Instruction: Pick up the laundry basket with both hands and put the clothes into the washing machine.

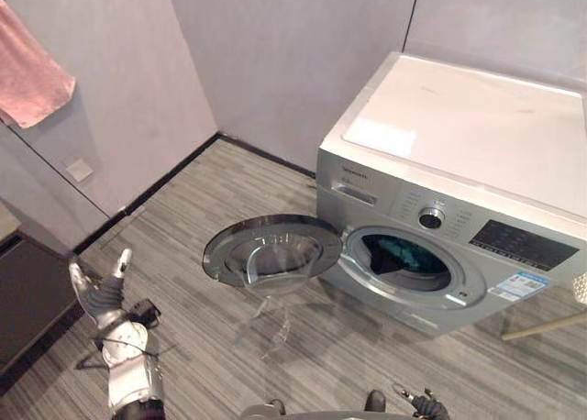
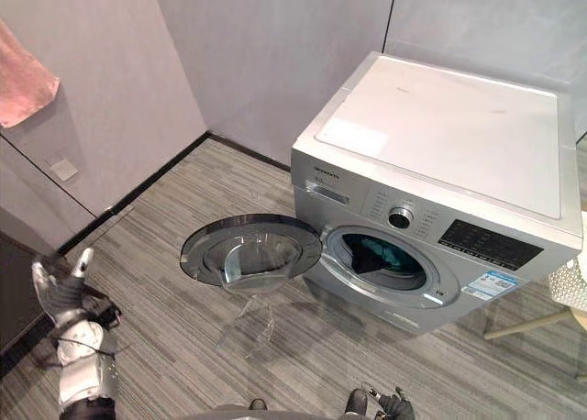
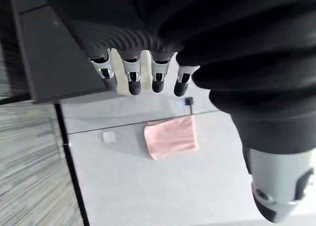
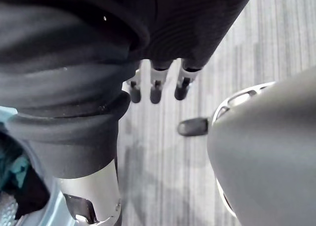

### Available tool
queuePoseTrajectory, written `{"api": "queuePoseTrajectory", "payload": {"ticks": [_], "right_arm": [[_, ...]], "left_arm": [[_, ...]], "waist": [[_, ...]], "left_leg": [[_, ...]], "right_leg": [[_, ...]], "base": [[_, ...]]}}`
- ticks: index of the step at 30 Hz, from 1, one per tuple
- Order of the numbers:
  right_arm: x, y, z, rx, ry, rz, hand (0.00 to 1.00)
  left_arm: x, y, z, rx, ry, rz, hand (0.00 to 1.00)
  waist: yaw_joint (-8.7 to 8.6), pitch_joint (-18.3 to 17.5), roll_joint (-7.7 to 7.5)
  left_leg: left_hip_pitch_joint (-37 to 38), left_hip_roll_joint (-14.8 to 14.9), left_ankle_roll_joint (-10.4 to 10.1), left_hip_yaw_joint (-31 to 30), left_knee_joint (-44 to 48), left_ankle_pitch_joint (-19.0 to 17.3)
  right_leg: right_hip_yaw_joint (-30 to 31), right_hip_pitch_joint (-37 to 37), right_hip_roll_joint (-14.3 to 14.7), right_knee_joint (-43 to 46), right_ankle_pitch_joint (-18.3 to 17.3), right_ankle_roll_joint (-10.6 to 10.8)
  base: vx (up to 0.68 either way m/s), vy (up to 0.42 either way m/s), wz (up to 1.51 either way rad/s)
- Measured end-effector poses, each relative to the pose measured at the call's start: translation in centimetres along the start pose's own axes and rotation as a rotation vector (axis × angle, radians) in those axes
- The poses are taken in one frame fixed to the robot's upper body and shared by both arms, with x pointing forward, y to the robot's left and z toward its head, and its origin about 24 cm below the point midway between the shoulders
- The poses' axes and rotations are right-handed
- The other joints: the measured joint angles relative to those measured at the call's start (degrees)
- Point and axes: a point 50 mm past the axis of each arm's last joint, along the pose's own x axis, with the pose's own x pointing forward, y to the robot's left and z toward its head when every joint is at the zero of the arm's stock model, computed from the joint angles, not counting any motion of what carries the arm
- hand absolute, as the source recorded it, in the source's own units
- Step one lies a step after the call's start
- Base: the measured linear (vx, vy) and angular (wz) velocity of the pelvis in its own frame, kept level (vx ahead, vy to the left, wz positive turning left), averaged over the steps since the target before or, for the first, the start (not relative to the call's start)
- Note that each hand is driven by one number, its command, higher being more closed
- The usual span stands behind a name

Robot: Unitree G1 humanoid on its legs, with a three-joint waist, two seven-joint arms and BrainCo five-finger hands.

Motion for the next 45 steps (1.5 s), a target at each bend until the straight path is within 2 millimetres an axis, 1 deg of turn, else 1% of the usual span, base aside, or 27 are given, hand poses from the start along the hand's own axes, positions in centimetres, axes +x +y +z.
{"api": "queuePoseTrajectory", "payload": {"ticks": [1,3,4,5,6,8,9,10,11,14,18,21,25,26,28,29,30,32,33,34,35,36,37,39,41,42,45], "right_arm": [[0.0,0.2,0.2,-0.01,-0.01,0.015,0.0],[0.0,1.3,0.8,-0.044,-0.038,0.068,0.0],[0.0,1.6,1.1,-0.054,-0.049,0.082,0.0],[-0.1,2.4,1.6,-0.069,-0.076,0.112,0.0],[-0.1,3.2,2.3,-0.076,-0.105,0.146,0.0],[-0.3,4.1,3.5,-0.08,-0.159,0.189,0.0],[-0.5,5.3,4.9,-0.083,-0.223,0.234,0.0],[-0.7,5.8,5.3,-0.078,-0.242,0.252,0.0],[-0.9,6.5,6.0,-0.073,-0.273,0.281,0.0],[-1.4,7.6,6.8,-0.049,-0.32,0.325,0.0],[-1.6,8.2,6.6,-0.029,-0.326,0.335,0.0],[-1.6,8.1,6.2,-0.027,-0.313,0.331,0.0],[-1.6,8.0,6.0,-0.03,-0.305,0.33,0.0],[-1.6,8.1,5.9,-0.034,-0.302,0.331,0.0],[-1.6,8.2,5.8,-0.039,-0.3,0.335,0.0],[-1.6,8.2,5.7,-0.039,-0.296,0.335,0.0],[-1.5,8.4,5.5,-0.038,-0.278,0.333,0.0],[-1.3,8.3,5.3,-0.034,-0.263,0.322,0.0],[-1.1,8.0,5.6,-0.017,-0.262,0.306,0.0],[-1.0,7.9,5.6,-0.013,-0.259,0.296,0.0],[-0.8,7.5,5.6,-0.004,-0.248,0.277,0.0],[-0.6,7.2,5.9,0.001,-0.246,0.264,0.0],[-0.5,6.9,5.7,-0.001,-0.239,0.254,0.0],[-0.3,6.0,4.9,-0.009,-0.192,0.221,0.0],[-0.2,5.8,4.6,-0.003,-0.179,0.212,0.0],[-0.2,5.8,4.6,-0.003,-0.179,0.213,0.0],[-0.1,5.4,4.7,-0.008,-0.182,0.207,0.0]], "left_arm": [[1.0,-0.3,1.3,-0.001,-0.05,-0.004,0.0],[4.0,-1.1,4.5,-0.003,-0.161,-0.013,0.0],[4.8,-1.5,5.3,0.001,-0.18,-0.017,0.0],[6.4,-2.0,6.9,0.001,-0.212,-0.02,0.0],[8.2,-2.6,8.6,0.011,-0.232,-0.019,0.0],[10.0,-3.5,10.6,-0.016,-0.236,-0.025,0.0],[11.4,-4.6,13.2,-0.047,-0.255,-0.041,0.0],[11.9,-5.0,14.2,-0.049,-0.262,-0.044,0.0],[12.5,-6.0,16.2,-0.061,-0.277,-0.065,0.0],[13.0,-8.3,20.4,-0.067,-0.326,-0.126,0.0],[12.8,-9.5,22.3,-0.114,-0.342,-0.168,0.0],[12.1,-11.5,20.8,-0.111,-0.286,-0.233,0.0],[11.6,-12.3,18.8,-0.14,-0.228,-0.255,0.0],[11.0,-12.8,16.7,-0.121,-0.2,-0.272,0.0],[10.1,-13.2,15.2,-0.094,-0.201,-0.303,0.0],[9.1,-13.7,13.2,-0.056,-0.183,-0.334,0.0],[7.9,-14.1,11.4,-0.021,-0.173,-0.375,0.0],[5.9,-14.7,8.3,0.016,-0.12,-0.433,0.0],[3.8,-14.9,4.9,0.108,-0.068,-0.504,0.0],[2.8,-14.9,3.3,0.151,-0.041,-0.536,0.0],[0.6,-15.0,0.5,0.225,0.02,-0.608,0.0],[-1.9,-14.9,-2.4,0.279,0.106,-0.684,0.0],[-3.3,-15.0,-3.7,0.303,0.145,-0.727,0.0],[-9.3,-16.1,-7.0,0.361,0.251,-0.958,0.0],[-13.0,-17.3,-7.7,0.378,0.265,-1.12,0.0],[-13.6,-17.6,-7.7,0.375,0.269,-1.142,0.0],[-17.0,-20.3,-5.7,0.347,0.161,-1.32,0.0]], "waist": [[-0.09,0.13,-0.3],[0.01,0.53,-2.2],[-0.17,0.64,-2.83],[-1.04,1.41,-4.26],[-1.01,2.46,-5.97],[-1.4,3.43,-7.92],[-1.81,4.75,-9.88],[-2.27,5.19,-10.66],[-2.53,6.12,-11.99],[-2.63,8.16,-14.07],[-2.77,11.06,-15.28],[-2.74,11.51,-15.46],[-2.46,11.66,-15.48],[-2.45,11.76,-15.33],[-2.37,11.93,-15.01],[-2.32,12.09,-14.4],[-2.43,12.13,-14.25],[-2.17,12.0,-13.67],[-2.18,11.29,-12.49],[-2.17,10.5,-11.8],[-2.19,9.47,-10.33],[-2.46,8.23,-7.79],[-2.6,7.62,-6.63],[-2.98,6.0,-3.76],[-4.7,5.46,-2.96],[-5.36,5.41,-2.91],[-9.64,4.98,-2.32]], "left_leg": [[-1.25,0.1,-0.12,0.51,0.07,0.09],[-4.71,0.45,-0.39,1.99,0.92,0.84],[-5.73,0.62,-0.55,2.28,1.42,0.96],[-7.46,1.0,-0.55,2.81,2.24,0.96],[-8.53,1.36,-0.54,3.58,2.55,0.97],[-10.75,2.05,-0.51,4.4,3.36,0.98],[-13.03,2.81,-0.03,4.99,4.05,1.31],[-14.13,3.03,0.02,5.0,4.5,1.34],[-15.86,3.65,0.05,5.23,5.16,1.36],[-19.81,5.44,0.22,5.32,6.76,1.47],[-23.03,7.01,0.25,4.86,8.34,1.48],[-24.62,7.44,0.25,4.66,8.83,1.48],[-23.86,7.4,0.25,4.33,9.21,1.49],[-22.88,7.12,0.41,4.02,9.18,1.63],[-22.08,6.8,0.59,3.59,9.05,1.83],[-21.5,6.24,0.86,3.05,8.75,2.06],[-20.3,4.97,1.14,3.04,7.79,2.74],[-18.99,3.15,1.34,2.94,7.05,3.04],[-18.06,1.7,1.36,2.88,7.06,3.06],[-17.97,1.26,1.36,3.02,7.06,3.06],[-17.09,0.32,1.32,3.39,6.82,3.05],[-15.87,0.34,0.65,3.78,5.67,3.5],[-14.91,0.33,0.51,3.99,4.67,3.61],[-10.06,0.24,-0.36,5.31,0.45,4.56],[-7.26,-0.19,-0.61,5.93,-2.35,5.11],[-6.61,-0.24,-0.74,6.5,-3.05,5.33],[-3.71,-1.03,-0.89,12.92,-4.57,5.52]], "right_leg": [[0.29,-1.44,0.01,0.02,0.33,-0.08],[1.42,-5.64,0.28,0.04,1.68,-0.53],[1.38,-6.74,0.38,0.04,2.16,-0.78],[1.5,-8.39,0.75,0.04,3.17,-1.25],[2.01,-9.86,1.12,0.04,4.19,-1.68],[2.83,-12.46,1.82,0.03,6.5,-2.14],[3.42,-15.26,2.55,0.03,9.38,-2.44],[3.75,-16.21,2.77,0.02,10.23,-3.03],[4.57,-18.06,3.27,0.0,12.51,-2.85],[5.32,-21.98,4.75,-0.22,17.6,-2.78],[5.84,-24.6,5.93,-0.24,20.56,-3.13],[5.75,-25.87,6.28,-0.14,20.8,-3.37],[5.29,-24.78,6.19,-0.3,20.79,-3.37],[5.03,-23.6,5.9,-0.33,20.76,-3.36],[4.64,-22.67,5.56,-0.34,20.68,-3.32],[4.32,-21.61,4.99,-0.33,19.9,-2.46],[4.15,-20.15,3.8,-0.31,17.57,-1.73],[3.74,-18.37,2.09,-0.27,13.74,-2.17],[2.88,-16.9,0.65,-0.03,10.26,-1.95],[2.75,-16.71,0.19,-0.02,9.0,-2.08],[2.75,-15.83,-0.36,-0.01,5.87,-1.84],[2.82,-15.49,-0.55,0.0,5.58,-1.79],[2.91,-15.14,-0.42,0.0,5.42,-1.76],[3.88,-12.79,0.02,0.0,4.07,-1.45],[3.87,-11.34,0.03,-0.03,3.5,-0.75],[4.03,-11.2,0.01,-0.04,3.5,-0.75],[8.38,-12.38,-0.02,-0.25,3.64,-0.52]], "base": [[0.04,-0.008,-0.16],[0.06,-0.01,-0.25],[0.06,-0.004,-0.18],[0.03,0.003,-0.23],[-0.01,0.011,-0.32],[-0.05,0.019,-0.4],[-0.04,0.023,-0.36],[-0.05,0.041,-0.38],[-0.04,0.061,-0.2],[-0.03,0.081,-0.22],[0.0,0.06,-0.1],[0.01,0.025,-0.01],[0.01,0.033,0.06],[0.02,0.071,0.15],[0.01,0.078,0.22],[0.01,0.105,0.44],[0.01,0.118,0.55],[0.02,0.074,0.47],[0.02,0.031,0.31],[0.04,0.002,0.24],[0.04,-0.028,-0.03],[0.04,-0.039,-0.08],[0.03,-0.034,-0.21],[0.03,-0.025,-0.21],[0.01,0.0,-0.04],[0.0,0.017,-0.14],[0.0,0.034,-0.64]]}}
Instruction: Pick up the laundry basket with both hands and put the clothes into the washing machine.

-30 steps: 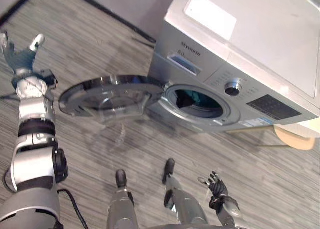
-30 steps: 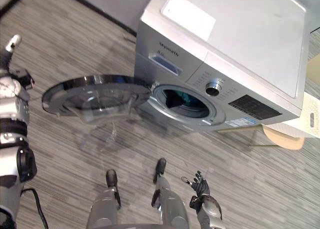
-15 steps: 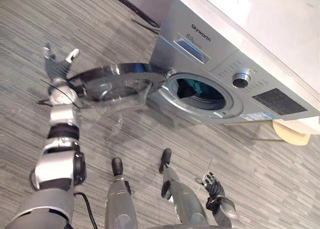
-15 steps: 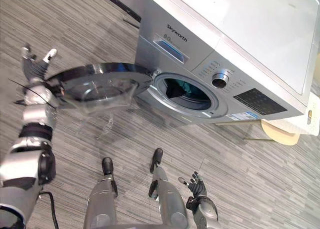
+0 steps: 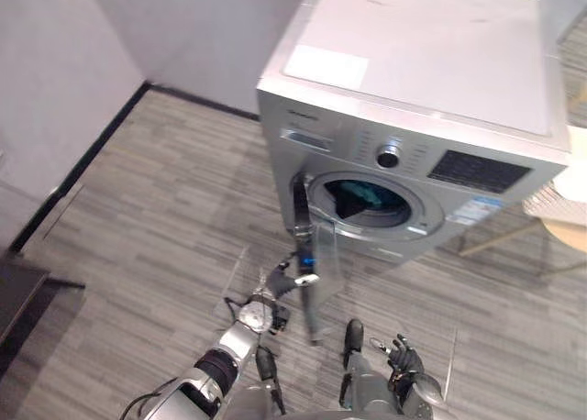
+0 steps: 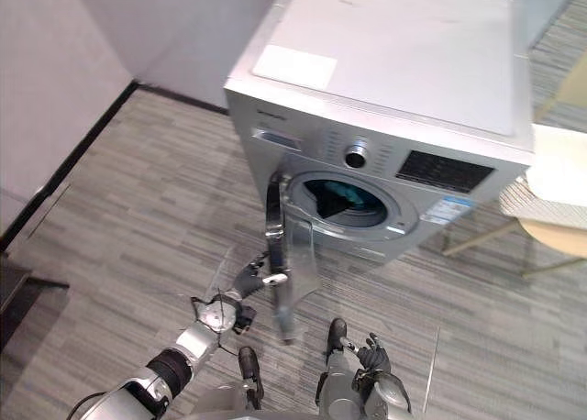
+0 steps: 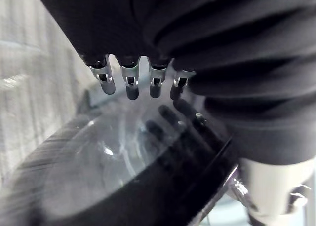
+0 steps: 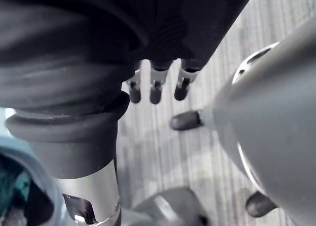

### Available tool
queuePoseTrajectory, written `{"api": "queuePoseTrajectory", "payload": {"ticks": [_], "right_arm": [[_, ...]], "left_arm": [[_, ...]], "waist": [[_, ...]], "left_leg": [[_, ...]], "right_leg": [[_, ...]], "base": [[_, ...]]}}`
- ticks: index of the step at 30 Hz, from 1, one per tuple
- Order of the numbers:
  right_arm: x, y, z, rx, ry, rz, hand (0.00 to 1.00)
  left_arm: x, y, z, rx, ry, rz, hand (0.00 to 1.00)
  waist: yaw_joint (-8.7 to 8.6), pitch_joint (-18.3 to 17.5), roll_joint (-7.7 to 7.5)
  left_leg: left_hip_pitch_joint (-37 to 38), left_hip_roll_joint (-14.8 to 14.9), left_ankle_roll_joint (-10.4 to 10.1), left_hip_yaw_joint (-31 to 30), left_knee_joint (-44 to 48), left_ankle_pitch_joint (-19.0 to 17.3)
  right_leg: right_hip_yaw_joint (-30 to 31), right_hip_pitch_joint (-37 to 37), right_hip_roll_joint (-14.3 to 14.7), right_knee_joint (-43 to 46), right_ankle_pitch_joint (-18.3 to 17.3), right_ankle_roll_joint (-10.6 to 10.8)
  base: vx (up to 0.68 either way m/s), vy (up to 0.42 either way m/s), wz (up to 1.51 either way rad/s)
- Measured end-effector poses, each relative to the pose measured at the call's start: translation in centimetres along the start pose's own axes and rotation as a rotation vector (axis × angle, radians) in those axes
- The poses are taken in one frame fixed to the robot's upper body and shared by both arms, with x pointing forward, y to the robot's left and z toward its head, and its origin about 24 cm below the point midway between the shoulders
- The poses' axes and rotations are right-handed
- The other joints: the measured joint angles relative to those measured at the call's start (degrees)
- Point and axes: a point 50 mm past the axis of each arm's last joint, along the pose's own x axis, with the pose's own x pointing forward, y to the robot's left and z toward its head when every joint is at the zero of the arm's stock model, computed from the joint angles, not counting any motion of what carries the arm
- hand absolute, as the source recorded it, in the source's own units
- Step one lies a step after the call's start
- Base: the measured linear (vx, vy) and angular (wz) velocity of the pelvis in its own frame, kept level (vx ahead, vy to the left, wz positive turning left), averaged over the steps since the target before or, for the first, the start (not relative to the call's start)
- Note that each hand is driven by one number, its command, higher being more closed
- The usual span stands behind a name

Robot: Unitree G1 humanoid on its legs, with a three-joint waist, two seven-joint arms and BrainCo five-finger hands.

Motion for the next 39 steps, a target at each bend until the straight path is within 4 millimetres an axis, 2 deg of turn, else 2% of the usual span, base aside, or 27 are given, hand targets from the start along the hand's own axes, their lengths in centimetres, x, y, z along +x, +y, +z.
{"api": "queuePoseTrajectory", "payload": {"ticks": [1,2,3,4,5,7,8,9,11,12,13,15,16,17,18,20,21,23,24,26,27,29,31,35,37,39], "right_arm": [[0.0,-0.3,0.1,-0.006,-0.001,-0.006,0.0],[0.1,-1.0,0.4,-0.019,-0.007,-0.021,0.0],[0.1,-1.4,0.6,-0.027,-0.011,-0.031,0.0],[0.1,-2.2,0.9,-0.036,-0.016,-0.054,0.0],[0.1,-3.0,0.9,-0.036,-0.013,-0.079,0.0],[-0.2,-4.2,0.5,-0.01,0.004,-0.123,0.0],[-0.4,-4.7,0.0,0.0,0.015,-0.141,0.0],[-1.1,-6.0,-1.3,0.033,0.051,-0.189,0.0],[-2.0,-7.0,-2.9,0.079,0.095,-0.238,0.0],[-2.8,-7.6,-4.3,0.122,0.136,-0.279,0.0],[-3.1,-7.8,-4.9,0.139,0.151,-0.292,0.0],[-3.7,-7.8,-6.1,0.18,0.186,-0.312,0.0],[-3.7,-7.7,-6.3,0.189,0.191,-0.31,0.0],[-3.8,-7.8,-6.5,0.209,0.199,-0.322,0.0],[-3.8,-7.8,-6.6,0.216,0.205,-0.325,0.0],[-3.5,-7.7,-6.4,0.215,0.205,-0.317,0.0],[-3.4,-7.6,-6.2,0.211,0.202,-0.312,0.0],[-2.7,-7.0,-5.3,0.174,0.189,-0.28,0.0],[-2.4,-6.8,-4.9,0.165,0.179,-0.269,0.0],[-1.9,-7.1,-3.7,0.129,0.148,-0.257,0.0],[-1.8,-7.1,-3.4,0.125,0.14,-0.253,0.0],[-1.5,-6.7,-3.0,0.124,0.126,-0.241,0.0],[-1.4,-6.4,-3.0,0.116,0.127,-0.231,0.0],[-1.3,-4.7,-3.8,0.1,0.162,-0.171,0.0],[-1.1,-3.9,-3.9,0.093,0.17,-0.146,0.0],[-0.8,-3.2,-3.3,0.072,0.153,-0.116,0.0]], "left_arm": [[0.3,-0.6,0.8,0.001,-0.029,-0.027,0.0],[1.1,-2.0,3.3,0.011,-0.107,-0.082,0.0],[1.5,-2.7,4.9,0.003,-0.16,-0.103,0.0],[2.3,-3.6,8.4,-0.007,-0.275,-0.131,0.0],[2.8,-4.0,11.6,-0.01,-0.377,-0.145,0.0],[3.2,-3.6,14.7,-0.039,-0.472,-0.128,0.0],[3.3,-3.4,15.4,-0.05,-0.492,-0.124,0.0],[3.3,-3.6,16.4,-0.076,-0.521,-0.126,0.0],[3.2,-4.0,16.6,-0.108,-0.525,-0.135,0.0],[3.1,-4.0,15.1,-0.15,-0.485,-0.132,0.0],[3.0,-3.9,14.2,-0.164,-0.46,-0.122,0.0],[2.4,-2.7,9.3,-0.25,-0.321,-0.046,0.0],[2.1,-2.3,7.9,-0.262,-0.281,-0.029,0.0],[1.4,-1.2,4.9,-0.287,-0.196,0.02,0.0],[1.0,-0.8,3.2,-0.298,-0.144,0.046,0.0],[-2.0,1.6,-4.0,-0.334,0.096,0.175,0.0],[-3.0,2.2,-5.7,-0.341,0.155,0.21,0.0],[-7.3,4.0,-11.2,-0.372,0.358,0.343,0.0],[-8.4,4.4,-12.3,-0.378,0.399,0.376,0.0],[-11.9,4.9,-15.4,-0.409,0.535,0.469,0.0],[-12.9,4.9,-16.3,-0.421,0.577,0.49,0.0],[-14.3,4.3,-17.5,-0.422,0.652,0.497,0.0],[-14.8,3.7,-18.0,-0.431,0.691,0.491,0.0],[-14.6,2.0,-18.3,-0.428,0.736,0.44,0.0],[-13.8,1.7,-18.0,-0.371,0.74,0.385,0.0],[-11.9,1.6,-16.9,-0.316,0.702,0.332,0.0]], "waist": [[-0.77,-0.2,0.28],[-2.73,-0.75,1.14],[-3.59,-1.04,1.59],[-5.18,-1.38,2.29],[-6.31,-1.85,3.05],[-8.32,-1.99,3.93],[-8.64,-2.09,4.1],[-8.66,-2.27,4.38],[-8.65,-2.4,4.59],[-8.51,-2.35,4.66],[-8.6,-2.3,4.76],[-8.35,-2.38,5.13],[-8.24,-2.46,5.25],[-7.57,-2.51,5.25],[-7.03,-2.51,5.23],[-4.95,-2.51,5.25],[-4.29,-2.49,5.23],[-1.89,-2.53,5.24],[-1.29,-2.53,5.23],[0.34,-2.55,5.23],[1.16,-2.59,5.14],[1.62,-2.71,4.88],[1.95,-2.83,4.58],[2.36,-3.52,3.22],[2.26,-3.66,2.16],[1.9,-2.48,1.61]], "left_leg": [[0.73,-0.07,0.17,1.54,-0.57,-0.12],[1.49,-0.64,0.97,3.92,-0.82,-0.82],[1.72,-1.01,1.05,5.22,-0.83,-1.35],[2.26,-1.64,1.18,8.23,-0.66,-2.5],[2.91,-1.81,1.43,11.28,-0.2,-3.24],[4.8,-1.36,1.0,14.89,-0.13,-4.19],[5.43,-1.08,0.78,15.72,-0.15,-4.34],[6.48,-0.2,0.03,16.87,-0.03,-4.81],[6.99,0.65,-0.2,17.05,0.35,-4.96],[7.75,1.43,-0.3,16.83,1.01,-5.01],[8.31,1.77,-0.49,16.63,1.23,-5.12],[9.52,2.75,-0.81,14.16,1.94,-5.33],[9.49,2.87,-1.06,13.32,1.93,-5.52],[9.33,2.89,-0.94,11.36,1.84,-6.3],[9.09,2.88,-0.84,10.4,1.87,-6.36],[8.14,3.4,-0.82,7.58,3.04,-6.35],[8.1,3.52,-0.82,7.22,3.14,-6.34],[8.2,3.88,-0.91,4.51,3.16,-6.26],[8.24,3.93,-0.97,4.13,3.15,-6.21],[8.33,3.8,-0.96,1.63,3.2,-6.0],[8.33,3.73,-0.93,0.85,3.19,-5.94],[8.47,3.46,-0.63,-1.27,3.21,-5.54],[8.71,3.27,-0.44,-3.62,3.17,-5.1],[9.94,2.69,-0.29,-5.37,2.98,-5.0],[9.93,2.59,-0.29,-4.8,3.0,-5.0],[8.98,2.64,-0.31,-2.38,3.51,-5.01]], "right_leg": [[1.35,0.01,-0.15,0.01,0.27,0.41],[3.93,-0.88,-0.4,0.03,0.66,0.99],[5.12,-1.49,-0.53,0.08,0.81,1.2],[7.81,-2.61,-0.62,0.21,1.53,1.95],[10.41,-3.58,-0.21,0.22,2.46,1.97],[13.75,-3.79,0.96,0.25,3.2,1.7],[14.41,-3.74,1.51,0.27,3.31,1.54],[15.21,-3.58,2.82,0.28,3.42,1.37],[14.84,-3.0,3.49,0.29,3.29,1.12],[13.67,-1.56,3.76,0.28,3.15,0.92],[12.68,-0.57,3.84,0.28,2.84,0.46],[9.59,2.75,3.84,0.24,2.37,-0.02],[8.56,3.24,3.71,0.23,2.11,-0.14],[6.68,4.11,3.25,0.19,0.84,-0.12],[5.76,4.41,3.01,-0.01,0.56,-0.11],[3.02,5.66,2.5,-0.05,0.28,0.02],[2.45,6.03,2.46,-0.06,0.05,-0.08],[0.29,7.41,2.48,-0.06,-0.46,-0.19],[-0.26,7.64,2.44,-0.06,-0.53,-0.22],[-2.54,8.85,2.02,-0.06,-0.77,-0.02],[-3.34,9.27,1.88,-0.05,-0.82,0.05],[-5.29,10.53,1.76,-0.05,-1.17,0.46],[-7.65,12.21,1.42,-0.05,-1.33,0.5],[-9.86,14.4,0.74,-0.06,-1.35,0.55],[-8.94,14.04,0.69,-0.07,-1.35,0.55],[-5.89,11.51,0.85,-0.04,-1.22,0.43]], "base": [[0.05,0.06,-1.14],[0.07,0.059,-0.91],[0.11,0.101,-1.16],[0.14,0.109,-1.26],[0.14,0.082,-1.28],[0.16,0.038,-1.12],[0.25,-0.051,-1.07],[0.2,-0.091,-0.66],[0.17,-0.107,-0.2],[0.12,-0.099,0.22],[0.11,-0.098,0.38],[0.0,-0.037,0.54],[-0.06,-0.01,0.72],[-0.06,-0.005,0.64],[-0.11,-0.024,0.78],[-0.11,-0.043,0.62],[-0.07,-0.059,0.49],[-0.05,-0.067,0.46],[-0.01,-0.046,0.47],[0.01,-0.019,0.51],[0.01,-0.002,0.4],[0.02,-0.008,0.51],[0.03,0.004,0.64],[0.0,0.037,0.24],[-0.04,0.013,-0.17],[-0.11,-0.017,-0.58]]}}
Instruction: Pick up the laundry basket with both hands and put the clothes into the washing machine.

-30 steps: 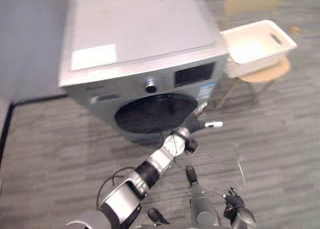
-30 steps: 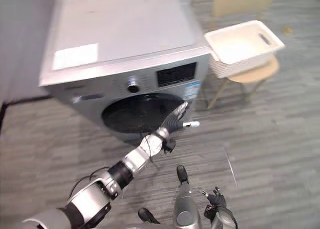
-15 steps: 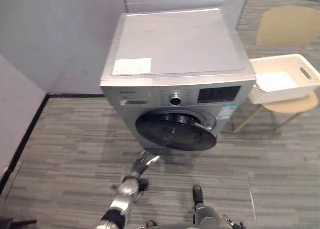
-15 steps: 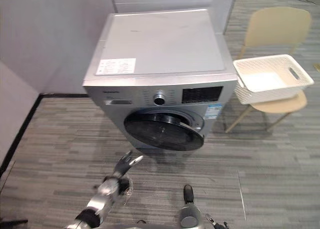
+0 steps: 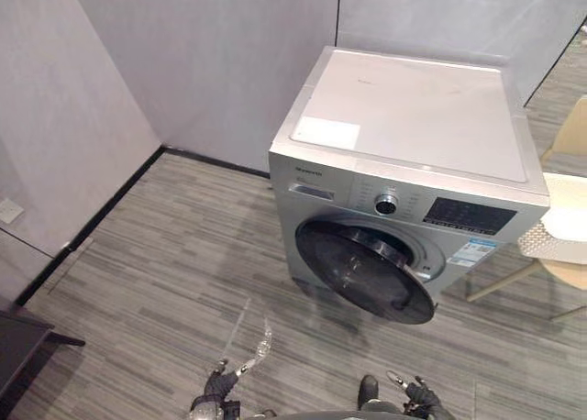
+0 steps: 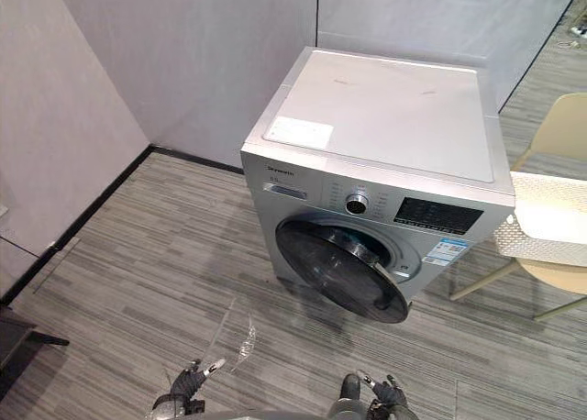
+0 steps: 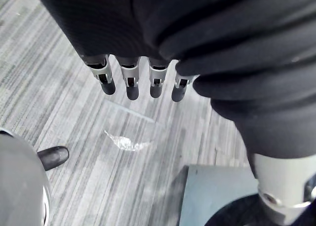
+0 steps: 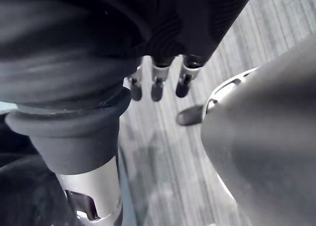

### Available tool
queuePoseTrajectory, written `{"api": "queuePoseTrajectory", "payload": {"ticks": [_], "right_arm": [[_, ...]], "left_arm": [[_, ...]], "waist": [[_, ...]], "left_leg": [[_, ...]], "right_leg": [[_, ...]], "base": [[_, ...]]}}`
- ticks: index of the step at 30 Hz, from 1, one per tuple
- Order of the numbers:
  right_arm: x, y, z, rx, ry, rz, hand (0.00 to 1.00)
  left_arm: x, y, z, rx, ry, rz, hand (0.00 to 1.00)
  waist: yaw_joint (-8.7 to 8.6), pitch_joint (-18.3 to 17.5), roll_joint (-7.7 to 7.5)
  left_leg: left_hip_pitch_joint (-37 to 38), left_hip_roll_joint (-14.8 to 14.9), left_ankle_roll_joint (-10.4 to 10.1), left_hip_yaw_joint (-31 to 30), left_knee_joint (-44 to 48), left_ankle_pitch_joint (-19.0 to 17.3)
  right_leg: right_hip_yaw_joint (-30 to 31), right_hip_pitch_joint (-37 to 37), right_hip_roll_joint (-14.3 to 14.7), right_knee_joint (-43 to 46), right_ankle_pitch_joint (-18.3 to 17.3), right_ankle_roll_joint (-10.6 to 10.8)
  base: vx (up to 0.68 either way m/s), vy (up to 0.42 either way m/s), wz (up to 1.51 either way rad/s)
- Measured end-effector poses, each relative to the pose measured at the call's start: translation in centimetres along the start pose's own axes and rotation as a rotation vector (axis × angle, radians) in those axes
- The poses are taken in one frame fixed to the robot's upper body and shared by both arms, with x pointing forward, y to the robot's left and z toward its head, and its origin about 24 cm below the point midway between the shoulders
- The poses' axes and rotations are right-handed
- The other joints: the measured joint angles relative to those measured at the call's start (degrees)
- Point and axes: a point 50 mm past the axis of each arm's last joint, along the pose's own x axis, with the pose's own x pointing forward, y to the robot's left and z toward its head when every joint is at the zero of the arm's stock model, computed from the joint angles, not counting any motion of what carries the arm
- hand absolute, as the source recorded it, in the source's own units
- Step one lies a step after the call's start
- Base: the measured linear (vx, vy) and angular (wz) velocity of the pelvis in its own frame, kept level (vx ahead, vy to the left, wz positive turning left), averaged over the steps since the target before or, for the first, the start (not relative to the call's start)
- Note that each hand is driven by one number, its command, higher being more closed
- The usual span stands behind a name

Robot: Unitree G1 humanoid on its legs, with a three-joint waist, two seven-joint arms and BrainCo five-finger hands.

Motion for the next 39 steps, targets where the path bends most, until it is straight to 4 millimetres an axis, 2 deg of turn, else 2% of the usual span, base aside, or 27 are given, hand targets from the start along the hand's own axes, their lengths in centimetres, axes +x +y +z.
{"api": "queuePoseTrajectory", "payload": {"ticks": [1,2,3,5,6,8,9,10,11,12,15,17,21,23,26,28,29,31,32,33,35,36,37,38,39], "right_arm": [[0.1,0.6,1.0,-0.011,-0.036,0.022,0.0],[0.3,1.5,2.8,-0.017,-0.098,0.051,0.0],[0.4,1.9,3.8,-0.022,-0.132,0.065,0.0],[0.5,2.4,6.9,-0.019,-0.237,0.087,0.0],[0.4,2.3,7.2,-0.024,-0.249,0.086,0.0],[0.4,1.8,7.3,-0.019,-0.255,0.063,0.0],[0.4,1.6,7.2,-0.012,-0.253,0.055,0.0],[0.3,1.0,6.7,0.004,-0.244,0.035,0.0],[0.1,0.5,6.2,0.01,-0.239,0.019,0.0],[-0.2,0.2,5.5,0.016,-0.236,0.008,0.0],[-0.8,0.7,4.9,0.036,-0.253,0.03,0.0],[-1.0,1.9,5.5,0.039,-0.283,0.069,0.0],[-1.8,4.4,6.9,0.018,-0.363,0.186,0.0],[-2.4,5.8,7.7,-0.01,-0.406,0.256,0.0],[-2.7,6.3,8.2,-0.014,-0.431,0.279,0.0],[-2.7,6.3,8.1,-0.009,-0.426,0.276,0.0],[-2.6,6.2,8.0,-0.009,-0.421,0.273,0.0],[-2.1,5.5,6.9,-0.008,-0.374,0.239,0.0],[-1.7,4.5,6.4,0.002,-0.347,0.196,0.0],[-1.5,3.9,6.0,0.006,-0.329,0.174,0.0],[-0.8,1.7,4.4,0.029,-0.247,0.085,0.0],[-0.5,0.4,3.8,0.04,-0.208,0.038,0.0],[-0.3,-0.5,3.5,0.047,-0.18,0.005,0.0],[-0.2,-1.2,3.2,0.047,-0.159,-0.018,0.0],[-0.2,-2.5,2.1,0.05,-0.101,-0.067,0.0]], "left_arm": [[0.6,-0.6,2.3,0.048,-0.061,-0.014,0.0],[1.2,-1.3,5.9,0.106,-0.157,-0.025,0.0],[1.5,-1.6,8.1,0.129,-0.216,-0.028,0.0],[1.2,-2.5,17.5,0.175,-0.456,-0.019,0.0],[0.9,-2.5,19.6,0.178,-0.503,-0.006,0.0],[-0.7,-1.3,27.0,0.202,-0.659,0.064,0.0],[-1.4,-0.9,29.0,0.21,-0.702,0.084,0.0],[-2.6,0.0,32.2,0.203,-0.728,0.135,0.0],[-2.8,0.3,32.8,0.179,-0.711,0.144,0.0],[-3.7,0.5,34.4,0.154,-0.755,0.147,0.0],[-6.6,0.2,38.6,0.109,-0.845,0.106,0.0],[-6.9,-0.8,38.7,0.095,-0.86,0.071,0.0],[-7.7,-1.3,39.4,0.058,-0.903,0.028,0.0],[-8.4,-1.6,39.7,0.011,-0.941,0.003,0.0],[-9.1,-1.5,39.1,-0.044,-1.038,0.007,0.0],[-8.9,-0.7,38.0,-0.116,-1.079,0.024,0.0],[-8.5,-0.1,37.1,-0.161,-1.081,0.036,0.0],[-6.3,-0.2,33.3,-0.257,-1.007,0.052,0.0],[-4.7,-0.8,29.9,-0.274,-0.921,0.052,0.0],[-3.8,-1.2,27.8,-0.279,-0.864,0.048,0.0],[-0.9,-2.3,18.7,-0.279,-0.601,0.036,0.0],[0.0,-2.5,13.4,-0.254,-0.44,0.038,0.0],[0.3,-2.5,9.6,-0.234,-0.323,0.036,0.0],[0.3,-2.4,7.2,-0.226,-0.249,0.036,0.0],[0.0,-1.7,2.4,-0.223,-0.098,0.048,0.0]], "waist": [[-0.7,0.68,-0.63],[-2.09,2.66,-1.26],[-2.9,4.14,-1.8],[-5.67,10.23,-2.63],[-6.27,11.5,-2.57],[-8.87,14.34,-3.12],[-9.58,15.16,-3.21],[-10.36,16.04,-3.18],[-10.36,16.11,-3.11],[-10.18,16.23,-3.21],[-8.58,16.27,-3.24],[-8.11,16.33,-3.31],[-6.92,16.39,-3.36],[-5.55,16.39,-3.38],[-5.46,16.38,-3.36],[-5.35,16.37,-3.31],[-5.08,16.31,-3.15],[-3.21,15.9,-2.37],[-2.41,15.24,-1.52],[-2.37,14.6,-0.94],[-0.98,10.96,1.15],[-0.86,9.41,2.51],[-0.83,8.4,3.38],[-0.81,7.62,3.84],[-0.27,6.32,4.56]], "left_leg": [[-2.13,0.02,0.01,2.43,0.92,-0.03],[-5.24,0.15,0.56,5.42,2.85,-0.46],[-6.67,0.25,0.74,6.7,3.97,-0.78],[-12.19,1.11,0.84,12.02,9.15,-3.38],[-13.38,1.77,0.81,13.32,10.65,-4.32],[-16.7,4.37,0.36,17.57,15.46,-6.79],[-17.0,5.09,0.19,18.38,16.19,-7.17],[-17.99,6.51,-0.27,19.99,17.71,-7.93],[-18.73,7.85,-0.73,21.15,19.02,-8.71],[-19.45,9.89,-1.34,22.57,21.05,-9.94],[-19.42,13.22,-2.05,26.39,24.18,-11.34],[-18.88,13.99,-1.88,28.32,25.22,-11.9],[-18.88,15.0,-1.37,29.16,27.59,-13.81],[-19.25,16.31,-0.99,28.94,29.6,-14.62],[-19.73,18.28,-1.3,28.93,30.87,-14.34],[-19.34,19.21,-1.78,28.51,31.16,-13.28],[-18.99,19.22,-1.7,27.6,30.98,-12.8],[-16.62,18.65,-1.64,25.17,29.06,-11.44],[-14.86,17.33,-1.65,23.08,26.5,-10.03],[-13.99,16.53,-1.73,22.03,24.96,-9.29],[-10.41,13.25,-2.19,18.68,18.71,-6.55],[-8.02,11.11,-2.29,16.14,14.79,-4.9],[-6.73,9.72,-2.16,14.38,12.18,-3.8],[-5.95,8.93,-2.13,12.94,10.78,-3.28],[-4.19,7.48,-1.93,8.93,8.67,-2.38]], "right_leg": [[2.86,-3.38,0.16,0.29,0.92,-0.34],[6.09,-8.05,0.16,1.95,1.37,-0.49],[7.77,-10.18,0.17,3.05,1.57,-0.37],[13.47,-17.65,0.74,4.29,3.12,-0.3],[15.01,-19.01,1.23,4.15,3.45,-0.02],[19.63,-23.18,3.19,3.27,4.92,-0.03],[20.56,-23.64,3.71,3.09,5.27,-0.13],[21.48,-24.98,4.78,3.01,5.83,-0.83],[22.26,-26.01,5.85,3.01,5.92,-0.93],[23.13,-27.01,7.38,3.06,6.31,-1.41],[24.8,-28.5,9.76,4.43,6.32,-1.48],[25.78,-29.35,10.41,5.82,6.32,-1.48],[26.92,-29.45,10.7,6.02,6.34,-1.46],[26.85,-29.28,11.18,6.01,6.35,-1.47],[24.4,-28.86,11.28,5.99,6.37,-1.84],[22.61,-27.67,11.22,6.02,6.21,-2.38],[21.69,-26.7,11.07,6.09,6.02,-2.97],[18.88,-23.39,10.52,7.09,4.66,-4.29],[16.58,-20.73,9.59,7.5,3.3,-4.4],[15.37,-19.58,9.06,7.92,2.48,-4.67],[11.87,-15.46,7.06,8.25,0.17,-4.3],[9.7,-12.31,5.79,7.62,-0.79,-3.79],[7.86,-9.93,4.83,7.19,-1.39,-3.48],[6.6,-8.43,4.32,6.67,-1.71,-3.09],[3.07,-4.12,3.25,4.81,-2.0,-2.65]], "base": [[-0.17,-0.034,-1.08],[-0.14,-0.036,-1.15],[-0.16,-0.037,-1.1],[-0.16,-0.035,-1.15],[-0.13,-0.045,-1.22],[-0.05,-0.06,-1.12],[0.01,-0.059,-0.87],[0.02,-0.081,-0.61],[0.02,-0.094,-0.75],[0.03,-0.11,-0.69],[0.03,-0.049,-0.53],[0.0,0.018,-0.39],[-0.09,0.016,-0.13],[-0.12,-0.05,-0.01],[-0.07,-0.098,0.27],[-0.03,-0.096,0.41],[0.0,-0.078,0.43],[0.01,-0.066,0.74],[0.03,-0.042,0.94],[0.06,-0.039,1.13],[0.12,-0.005,1.13],[0.15,0.04,1.16],[0.11,0.052,1.09],[0.08,0.075,1.26],[0.07,0.092,1.29]]}}
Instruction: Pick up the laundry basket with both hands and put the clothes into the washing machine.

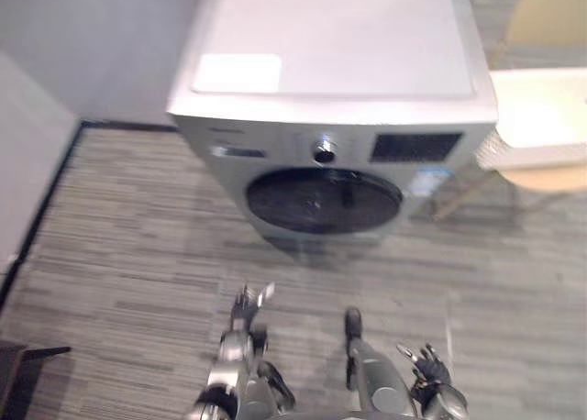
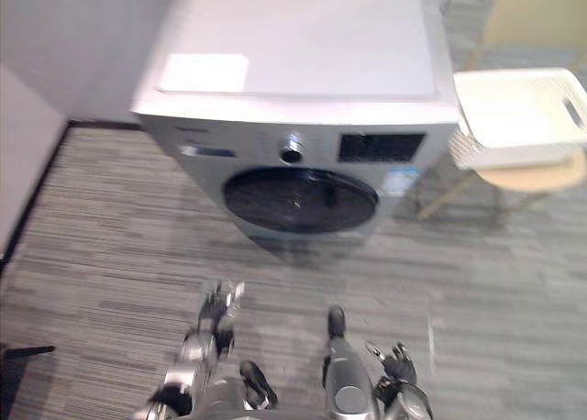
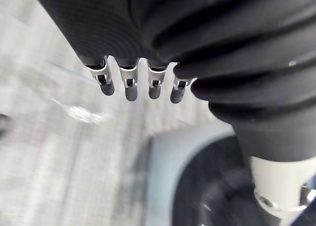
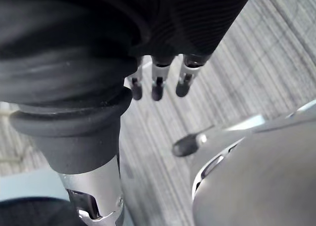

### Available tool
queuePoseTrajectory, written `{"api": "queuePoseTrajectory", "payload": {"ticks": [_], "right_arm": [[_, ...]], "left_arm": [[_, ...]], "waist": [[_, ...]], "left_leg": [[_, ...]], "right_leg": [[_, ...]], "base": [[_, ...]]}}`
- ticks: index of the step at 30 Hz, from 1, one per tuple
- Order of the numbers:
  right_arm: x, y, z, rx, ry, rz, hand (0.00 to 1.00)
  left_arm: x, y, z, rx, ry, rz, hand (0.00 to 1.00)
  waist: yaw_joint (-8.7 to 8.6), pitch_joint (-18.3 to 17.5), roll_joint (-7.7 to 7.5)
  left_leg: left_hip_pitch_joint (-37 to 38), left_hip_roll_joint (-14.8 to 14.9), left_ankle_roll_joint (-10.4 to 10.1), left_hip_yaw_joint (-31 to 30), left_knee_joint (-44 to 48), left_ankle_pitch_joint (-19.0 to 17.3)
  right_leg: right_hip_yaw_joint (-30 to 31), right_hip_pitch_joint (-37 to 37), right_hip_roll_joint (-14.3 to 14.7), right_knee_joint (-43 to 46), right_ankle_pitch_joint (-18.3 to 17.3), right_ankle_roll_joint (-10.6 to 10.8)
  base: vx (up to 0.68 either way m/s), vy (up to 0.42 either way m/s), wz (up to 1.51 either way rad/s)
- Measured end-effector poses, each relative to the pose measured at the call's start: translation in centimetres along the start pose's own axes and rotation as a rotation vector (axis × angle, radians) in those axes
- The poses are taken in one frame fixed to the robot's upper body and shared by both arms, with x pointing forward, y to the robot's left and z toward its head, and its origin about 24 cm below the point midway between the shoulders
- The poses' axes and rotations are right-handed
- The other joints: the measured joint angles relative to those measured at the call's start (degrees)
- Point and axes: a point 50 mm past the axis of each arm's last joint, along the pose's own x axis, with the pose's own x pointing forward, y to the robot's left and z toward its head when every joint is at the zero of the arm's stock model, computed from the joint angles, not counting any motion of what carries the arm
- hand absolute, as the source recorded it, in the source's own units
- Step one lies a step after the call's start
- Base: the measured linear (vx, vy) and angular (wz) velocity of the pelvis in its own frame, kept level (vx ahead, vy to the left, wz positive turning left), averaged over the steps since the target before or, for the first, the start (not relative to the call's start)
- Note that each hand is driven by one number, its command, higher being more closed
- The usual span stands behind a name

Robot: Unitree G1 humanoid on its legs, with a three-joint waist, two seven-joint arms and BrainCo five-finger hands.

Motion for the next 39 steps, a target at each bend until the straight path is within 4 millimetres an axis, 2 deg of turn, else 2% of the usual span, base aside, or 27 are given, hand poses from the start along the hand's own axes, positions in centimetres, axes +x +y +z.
{"api": "queuePoseTrajectory", "payload": {"ticks": [1,3,4,5,8,10,11,15,16,17,18,19,20,21,22,23,24,25,27,29,30,32,33,34,35,37,39], "right_arm": [[-0.1,-1.0,-0.7,0.003,0.035,-0.034,0.0],[-0.5,-1.9,-2.3,0.014,0.103,-0.071,0.0],[-0.5,-2.1,-2.6,0.025,0.125,-0.081,0.0],[-0.5,-2.0,-2.6,0.029,0.127,-0.08,0.0],[-0.1,-1.4,-2.0,0.024,0.121,-0.07,0.0],[0.2,-0.9,-1.6,0.004,0.125,-0.056,0.0],[0.4,-0.5,-1.3,-0.023,0.123,-0.047,0.0],[0.7,0.3,-0.9,-0.092,0.135,-0.019,0.0],[0.7,0.3,-0.7,-0.096,0.132,-0.019,0.0],[0.7,0.2,-0.7,-0.096,0.13,-0.02,0.0],[0.7,0.1,-0.7,-0.096,0.131,-0.024,0.0],[0.7,0.0,-0.7,-0.097,0.131,-0.026,0.0],[0.7,0.0,-0.7,-0.093,0.129,-0.028,0.0],[0.8,0.4,-0.5,-0.08,0.119,-0.02,0.0],[0.7,1.2,-0.6,-0.062,0.114,0.002,0.0],[0.7,2.0,-0.5,-0.053,0.094,0.024,0.0],[0.6,3.4,-0.6,-0.039,0.084,0.063,0.0],[0.5,4.3,-0.8,-0.036,0.083,0.091,0.0],[0.4,4.9,-0.7,-0.02,0.073,0.105,0.0],[0.3,5.2,-0.5,-0.034,0.063,0.119,0.0],[0.3,5.2,-0.6,-0.035,0.066,0.12,0.0],[0.1,4.9,-1.1,-0.039,0.082,0.113,0.0],[0.1,4.9,-1.3,-0.042,0.087,0.114,0.0],[0.0,5.0,-1.8,-0.043,0.112,0.116,0.0],[0.0,5.0,-1.9,-0.05,0.118,0.116,0.0],[0.2,4.8,-1.4,-0.073,0.113,0.117,0.0],[0.3,5.1,-1.1,-0.078,0.107,0.125,0.0]], "left_arm": [[-0.5,1.1,-2.1,0.018,0.068,0.017,0.0],[-1.5,3.6,-4.6,-0.005,0.15,0.073,0.0],[-1.6,4.8,-5.0,-0.006,0.172,0.099,0.0],[-1.8,5.4,-5.4,0.001,0.186,0.111,0.0],[-3.6,7.4,-8.9,-0.025,0.33,0.158,0.0],[-4.4,7.6,-10.1,-0.068,0.378,0.173,0.0],[-4.6,7.7,-10.4,-0.073,0.387,0.178,0.0],[-4.1,7.4,-9.6,-0.145,0.351,0.187,0.0],[-3.9,7.2,-9.1,-0.142,0.329,0.179,0.0],[-3.4,6.7,-8.2,-0.135,0.289,0.16,0.0],[-3.2,6.5,-7.7,-0.134,0.261,0.151,0.0],[-2.9,6.2,-6.9,-0.116,0.22,0.134,0.0],[-2.5,5.7,-6.1,-0.101,0.192,0.116,0.0],[-2.3,5.5,-5.6,-0.079,0.174,0.102,0.0],[-2.1,5.3,-5.2,-0.067,0.155,0.088,0.0],[-2.1,5.5,-4.9,-0.056,0.144,0.088,0.0],[-2.0,6.1,-4.8,-0.038,0.139,0.097,0.0],[-2.0,6.5,-4.7,-0.034,0.137,0.107,0.0],[-2.0,6.7,-4.8,-0.057,0.139,0.121,0.0],[-2.2,6.5,-5.3,-0.102,0.162,0.139,0.0],[-2.2,6.5,-5.5,-0.112,0.168,0.144,0.0],[-2.1,6.3,-5.5,-0.163,0.179,0.16,0.0],[-2.1,6.2,-5.5,-0.174,0.178,0.165,0.0],[-2.2,6.6,-5.6,-0.195,0.186,0.188,0.0],[-2.2,6.4,-5.9,-0.205,0.198,0.19,0.0],[-2.8,5.6,-6.9,-0.232,0.233,0.189,0.0],[-2.7,4.9,-6.9,-0.243,0.231,0.174,0.0]], "waist": [[0.6,-1.03,-0.02],[2.15,-3.06,-0.77],[3.01,-3.64,-1.32],[3.26,-3.91,-1.63],[4.13,-5.93,-3.11],[4.8,-7.03,-3.83],[5.67,-7.51,-4.01],[5.82,-8.27,-4.51],[5.82,-8.47,-4.32],[5.8,-8.67,-3.85],[5.73,-8.63,-3.79],[5.54,-8.54,-4.01],[5.63,-8.54,-3.71],[5.78,-8.41,-3.82],[5.61,-7.96,-4.17],[5.55,-7.73,-3.86],[5.59,-7.18,-5.46],[5.65,-6.94,-6.45],[5.65,-6.83,-6.78],[5.5,-6.5,-6.1],[5.45,-6.48,-6.01],[5.45,-6.66,-6.18],[5.48,-6.82,-6.37],[5.41,-7.71,-7.47],[5.52,-8.48,-7.43],[5.63,-10.15,-4.43],[5.57,-10.26,-3.84]], "left_leg": [[0.39,-0.63,0.14,-2.27,-0.77,0.35],[0.58,-1.92,0.64,-6.12,-1.56,0.95],[0.79,-2.63,0.93,-8.32,-1.69,1.34],[0.85,-2.96,1.0,-9.01,-1.72,1.39],[1.67,-5.03,1.58,-11.5,-2.77,1.78],[1.62,-5.89,2.02,-12.32,-3.44,2.11],[1.36,-6.57,2.36,-13.38,-3.82,2.38],[0.68,-10.01,3.31,-19.5,-4.47,2.72],[0.09,-11.03,3.86,-21.49,-3.8,2.08],[-1.4,-12.76,5.6,-24.91,-1.99,0.78],[-1.9,-13.74,6.18,-26.64,-0.9,0.27],[-1.92,-14.63,6.92,-28.36,0.47,-0.27],[-1.83,-15.87,7.89,-30.77,1.85,-0.88],[-1.63,-17.16,8.43,-32.73,2.64,-1.14],[-0.99,-17.4,9.1,-33.95,2.86,-1.37],[-0.24,-17.68,9.75,-34.69,3.0,-1.47],[0.82,-17.8,10.78,-35.78,3.34,-1.68],[1.72,-17.74,11.21,-37.23,3.48,-2.03],[2.51,-17.7,11.44,-38.6,3.42,-2.59],[4.49,-17.36,11.14,-41.36,2.96,-3.85],[4.47,-17.22,10.89,-42.56,3.02,-4.33],[4.76,-16.91,9.76,-47.23,4.24,-6.98],[4.57,-16.89,9.39,-48.48,4.82,-7.76],[4.54,-16.55,8.2,-51.17,5.79,-9.99],[4.79,-15.4,7.51,-52.01,6.01,-10.73],[5.5,-10.52,4.75,-51.43,6.05,-9.56],[5.23,-8.96,2.3,-51.29,7.84,-6.76]], "right_leg": [[-1.97,2.15,-0.35,-1.35,0.14,0.29],[-6.18,5.71,-1.04,-4.12,0.65,1.0],[-8.13,7.29,-1.49,-4.48,0.7,1.1],[-8.98,7.85,-1.81,-4.48,0.59,1.26],[-11.07,9.73,-3.15,-4.48,0.19,1.84],[-11.94,9.87,-3.88,-4.48,0.09,2.29],[-12.78,9.99,-4.4,-4.48,0.1,2.56],[-18.54,12.4,-7.28,-4.39,-1.15,4.63],[-20.11,12.66,-8.56,-2.81,-2.05,5.47],[-22.21,12.69,-11.19,1.96,-4.46,6.79],[-23.36,12.7,-12.51,5.18,-5.73,7.5],[-24.51,12.57,-15.19,10.8,-7.18,7.92],[-22.98,10.75,-18.91,20.75,-7.51,7.01],[-14.93,5.23,-21.35,32.64,-5.78,-1.5],[-6.89,0.23,-21.71,40.45,-2.78,-5.66],[-2.03,-2.46,-21.06,44.88,-2.95,-5.31],[4.54,-6.19,-18.05,51.38,-5.88,-1.87],[7.27,-8.44,-15.48,53.94,-8.54,-0.37],[8.34,-10.9,-13.24,53.11,-10.16,1.18],[11.8,-11.68,-8.43,42.39,-11.83,3.15],[12.79,-10.85,-7.18,37.5,-11.84,3.17],[16.05,-7.67,-4.7,21.75,-11.27,3.04],[16.23,-7.05,-4.6,19.83,-11.08,2.79],[14.29,-5.97,-4.83,17.19,-9.7,3.5],[13.27,-5.83,-4.33,18.21,-7.46,5.24],[8.68,-5.53,-1.18,21.41,-10.59,2.42],[6.01,-3.56,0.07,21.96,-12.08,0.5]], "base": [[0.07,0.084,1.27],[0.06,0.059,1.13],[0.04,0.069,1.04],[0.0,0.103,0.68],[-0.01,0.1,0.39],[-0.03,0.074,0.32],[-0.04,0.064,0.34],[-0.04,0.086,0.77],[0.02,0.139,1.03],[0.03,0.189,1.04],[0.05,0.197,1.15],[0.07,0.186,1.12],[0.1,0.217,1.26],[0.12,0.271,1.09],[0.11,0.219,0.78],[0.16,0.113,0.61],[0.19,0.034,0.63],[0.19,0.017,0.62],[0.19,-0.014,0.52],[0.25,-0.074,0.57],[0.23,-0.161,0.85],[0.27,-0.253,1.09],[0.42,-0.431,1.21],[0.37,-0.414,0.96],[0.38,-0.429,0.9],[0.45,-0.416,0.58],[0.4,-0.396,0.59]]}}
